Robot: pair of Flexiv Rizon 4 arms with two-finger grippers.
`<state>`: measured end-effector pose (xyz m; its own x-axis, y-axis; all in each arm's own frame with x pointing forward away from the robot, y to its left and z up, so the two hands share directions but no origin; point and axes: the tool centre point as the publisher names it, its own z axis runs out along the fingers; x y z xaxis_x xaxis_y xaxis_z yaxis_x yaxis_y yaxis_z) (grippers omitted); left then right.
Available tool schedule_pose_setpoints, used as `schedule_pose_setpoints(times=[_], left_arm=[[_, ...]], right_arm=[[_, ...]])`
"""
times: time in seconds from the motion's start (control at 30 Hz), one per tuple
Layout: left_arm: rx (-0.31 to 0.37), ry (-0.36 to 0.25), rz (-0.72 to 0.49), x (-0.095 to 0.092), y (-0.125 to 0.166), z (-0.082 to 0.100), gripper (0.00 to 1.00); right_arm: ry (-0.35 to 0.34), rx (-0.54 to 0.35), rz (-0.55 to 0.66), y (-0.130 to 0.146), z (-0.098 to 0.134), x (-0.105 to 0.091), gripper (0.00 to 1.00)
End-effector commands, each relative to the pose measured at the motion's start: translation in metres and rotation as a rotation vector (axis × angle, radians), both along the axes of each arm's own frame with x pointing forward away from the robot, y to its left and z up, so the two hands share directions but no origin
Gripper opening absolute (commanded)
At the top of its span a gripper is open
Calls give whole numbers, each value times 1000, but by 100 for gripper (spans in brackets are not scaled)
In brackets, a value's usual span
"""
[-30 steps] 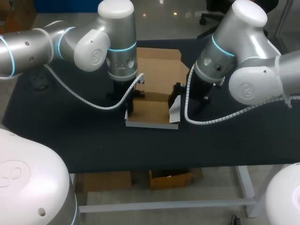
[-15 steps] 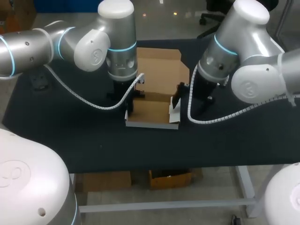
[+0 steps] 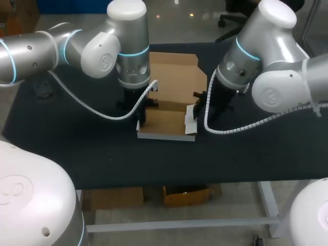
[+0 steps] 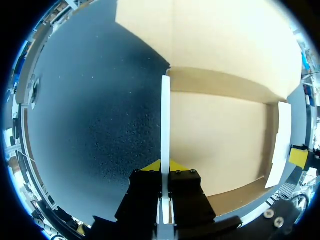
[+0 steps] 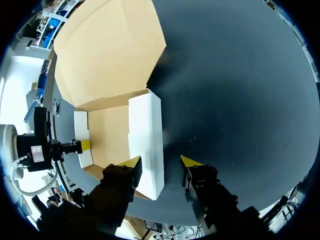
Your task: Assemble the packaging by folding the flat box into shape, placing the metal phone stand inside, and closing the box properly
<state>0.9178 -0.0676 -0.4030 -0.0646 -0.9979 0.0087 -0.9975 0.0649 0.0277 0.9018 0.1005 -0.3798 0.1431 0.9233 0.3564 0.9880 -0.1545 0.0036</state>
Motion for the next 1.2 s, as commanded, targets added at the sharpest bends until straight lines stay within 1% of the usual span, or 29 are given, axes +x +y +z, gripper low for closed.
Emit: schedule_pose_setpoints(times=[0.03,0.1,0.23,0.37,0.47,0.6,0.67,0.77,0.9,1.2], left_arm=[[5,-1,0,0,-1,1,0],[5,-1,0,0,-1,1,0],[5,-1,0,0,-1,1,0],[5,-1,0,0,-1,1,0],[5,-1,0,0,-1,1,0],[5,-1,0,0,-1,1,0],[5,-1,0,0,-1,1,0],[5,-1,0,0,-1,1,0],[5,-1,0,0,-1,1,0],[5,-1,0,0,-1,1,0]], right_arm=[[8,-1,9,8,-3,7,41],[6,1,14,11,-3,9,39],[8,2,19,15,-5,11,33],[14,-1,14,17,-7,11,32],[19,-2,12,18,-9,12,29],[30,-9,6,19,-13,11,23],[37,-19,0,19,-15,12,22],[45,-37,-12,20,-17,13,16],[51,-97,-44,24,-18,14,11],[63,-168,-86,30,-24,17,10]])
